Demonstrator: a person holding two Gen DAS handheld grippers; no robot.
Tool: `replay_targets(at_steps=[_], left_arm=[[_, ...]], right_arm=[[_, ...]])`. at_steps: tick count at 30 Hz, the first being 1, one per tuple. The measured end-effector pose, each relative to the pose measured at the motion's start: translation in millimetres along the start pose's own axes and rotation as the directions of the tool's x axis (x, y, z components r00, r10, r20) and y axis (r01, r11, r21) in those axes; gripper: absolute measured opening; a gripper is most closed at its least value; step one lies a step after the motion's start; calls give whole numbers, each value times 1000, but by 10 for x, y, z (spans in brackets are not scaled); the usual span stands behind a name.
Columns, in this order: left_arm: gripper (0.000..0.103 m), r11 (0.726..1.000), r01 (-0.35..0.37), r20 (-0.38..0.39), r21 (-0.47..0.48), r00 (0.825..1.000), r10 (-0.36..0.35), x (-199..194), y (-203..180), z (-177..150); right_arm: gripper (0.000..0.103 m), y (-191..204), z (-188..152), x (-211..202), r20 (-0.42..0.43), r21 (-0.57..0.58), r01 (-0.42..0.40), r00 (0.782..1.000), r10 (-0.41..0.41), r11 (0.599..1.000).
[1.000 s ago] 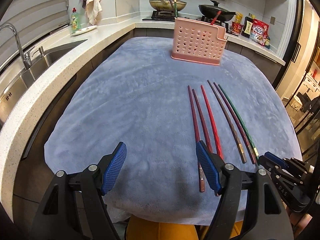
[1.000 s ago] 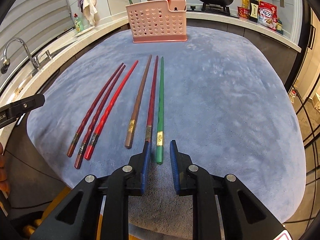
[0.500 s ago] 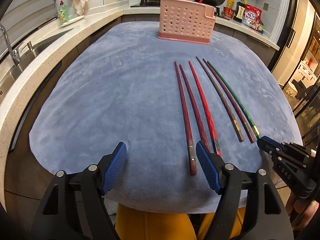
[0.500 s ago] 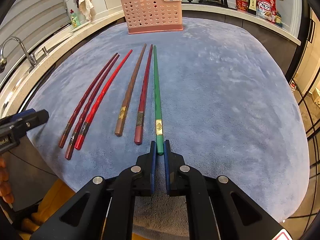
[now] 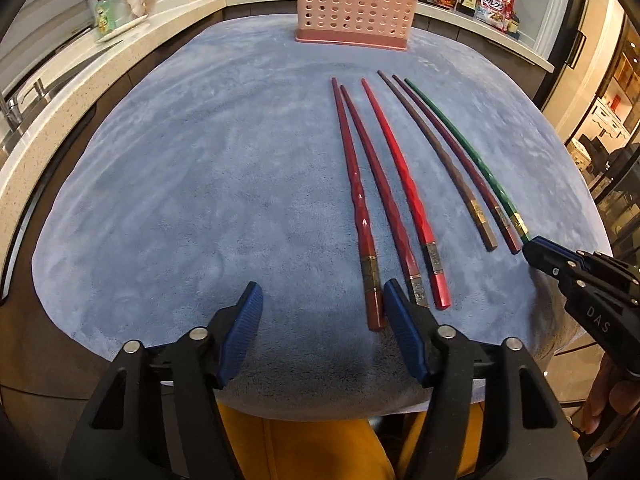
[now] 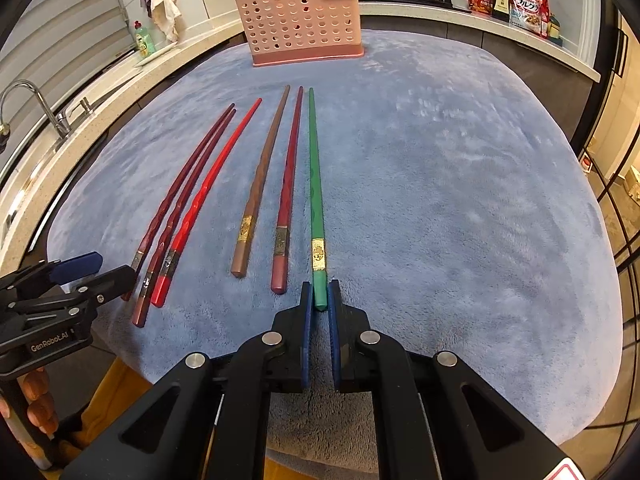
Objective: Organize utensils
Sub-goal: 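Close the left tool on a dark red chopstick while the right tool holds the green one, then lift the dark red chopstick with the left tool while the right tool lifts the green one to the holder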
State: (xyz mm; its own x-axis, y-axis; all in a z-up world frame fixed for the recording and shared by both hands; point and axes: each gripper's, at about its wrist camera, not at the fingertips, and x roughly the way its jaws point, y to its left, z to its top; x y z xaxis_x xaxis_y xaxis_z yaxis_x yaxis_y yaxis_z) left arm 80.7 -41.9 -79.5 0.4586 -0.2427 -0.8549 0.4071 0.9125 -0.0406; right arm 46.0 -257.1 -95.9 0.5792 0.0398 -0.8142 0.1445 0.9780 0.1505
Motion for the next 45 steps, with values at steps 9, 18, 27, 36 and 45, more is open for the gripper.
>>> replay_targets(at_steps=[9, 18, 27, 36, 45], left_arm=[[41, 1000, -10, 12, 9, 1000, 10, 40, -35, 40], [9, 998, 48, 1, -47, 999, -48, -20, 140, 63], [8, 995, 41, 21, -86, 999, -40, -277, 283, 140], [8, 990, 27, 133, -138, 991, -9, -747, 514, 493], [8, 991, 27, 294, -130, 956, 12, -1203, 670, 1113]], right_arm=[[7, 18, 0, 6, 4, -21, 10, 1000, -10, 1000], [7, -9, 10, -113, 20, -5, -11, 1000, 11, 1000], [7, -73, 237, -495, 102, 12, -28, 994, 27, 1000], [7, -217, 643, -946, 219, 37, -23, 976, 15, 999], [7, -340, 1258, -1308, 353, 50, -27, 935, 7, 998]])
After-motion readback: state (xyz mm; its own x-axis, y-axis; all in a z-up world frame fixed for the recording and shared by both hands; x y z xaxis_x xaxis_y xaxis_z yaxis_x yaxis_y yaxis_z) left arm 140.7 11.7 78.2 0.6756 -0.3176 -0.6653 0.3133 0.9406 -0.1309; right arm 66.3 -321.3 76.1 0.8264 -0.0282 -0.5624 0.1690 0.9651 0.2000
